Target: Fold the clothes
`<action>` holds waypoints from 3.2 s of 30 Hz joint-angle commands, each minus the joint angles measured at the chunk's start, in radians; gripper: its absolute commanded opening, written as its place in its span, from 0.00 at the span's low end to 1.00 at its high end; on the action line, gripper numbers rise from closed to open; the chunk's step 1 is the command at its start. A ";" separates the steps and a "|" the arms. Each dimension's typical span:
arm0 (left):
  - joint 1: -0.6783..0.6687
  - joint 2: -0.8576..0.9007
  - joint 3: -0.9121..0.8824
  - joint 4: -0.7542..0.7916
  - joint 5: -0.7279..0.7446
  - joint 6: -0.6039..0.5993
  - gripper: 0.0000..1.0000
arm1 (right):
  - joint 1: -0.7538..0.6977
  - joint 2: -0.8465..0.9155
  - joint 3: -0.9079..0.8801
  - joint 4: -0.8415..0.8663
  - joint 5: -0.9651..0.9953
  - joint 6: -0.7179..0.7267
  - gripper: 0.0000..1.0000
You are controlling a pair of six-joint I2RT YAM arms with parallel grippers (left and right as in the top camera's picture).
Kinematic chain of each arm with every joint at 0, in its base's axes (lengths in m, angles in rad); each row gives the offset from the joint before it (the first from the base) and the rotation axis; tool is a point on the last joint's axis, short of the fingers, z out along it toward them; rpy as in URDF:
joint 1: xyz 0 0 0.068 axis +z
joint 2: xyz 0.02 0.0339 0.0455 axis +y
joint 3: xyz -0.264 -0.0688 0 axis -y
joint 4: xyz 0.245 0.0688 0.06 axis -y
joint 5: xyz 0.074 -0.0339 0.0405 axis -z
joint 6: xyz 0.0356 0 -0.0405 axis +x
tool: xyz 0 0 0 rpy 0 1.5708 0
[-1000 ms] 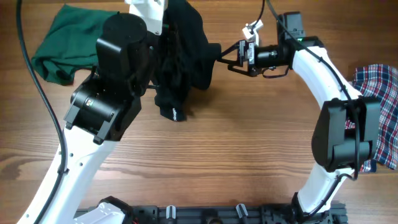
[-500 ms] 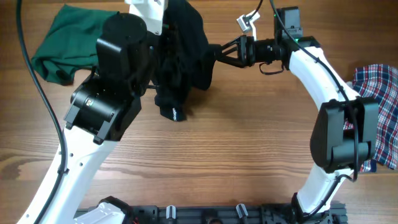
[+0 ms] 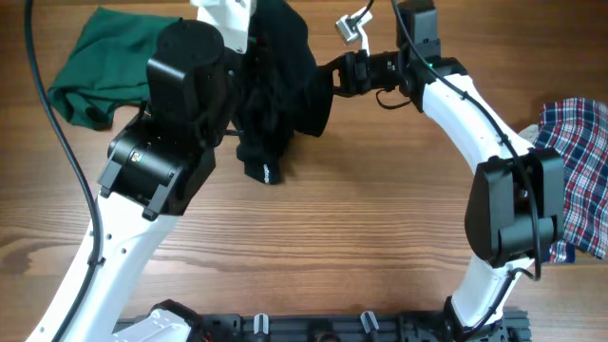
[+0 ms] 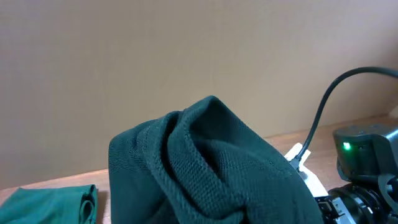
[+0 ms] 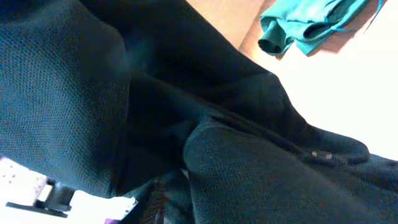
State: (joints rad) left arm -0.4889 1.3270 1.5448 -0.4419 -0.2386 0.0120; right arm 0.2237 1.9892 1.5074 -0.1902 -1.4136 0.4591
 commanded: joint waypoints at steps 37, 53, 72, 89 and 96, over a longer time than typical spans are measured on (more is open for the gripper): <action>0.223 0.384 0.007 -0.353 0.313 -0.079 0.51 | -0.260 -0.033 0.016 1.605 -0.181 1.400 0.04; 0.238 0.581 0.007 -0.543 0.407 0.142 0.61 | -0.284 -0.033 0.016 1.592 -0.180 1.400 0.04; 0.238 0.723 0.007 -0.456 0.468 0.374 0.63 | -0.284 -0.033 0.016 1.590 -0.180 1.400 0.04; 0.250 0.713 0.074 -0.446 0.485 0.292 0.04 | -0.301 -0.033 0.043 1.560 -0.123 1.396 0.04; 0.290 0.710 0.501 -0.459 0.446 0.238 0.04 | -0.364 -0.033 0.296 1.209 -0.118 1.180 0.04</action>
State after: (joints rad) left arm -0.2329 2.0480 1.8496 -0.8951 0.2298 0.2882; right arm -0.1192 1.9766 1.6814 1.0668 -1.5517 1.7538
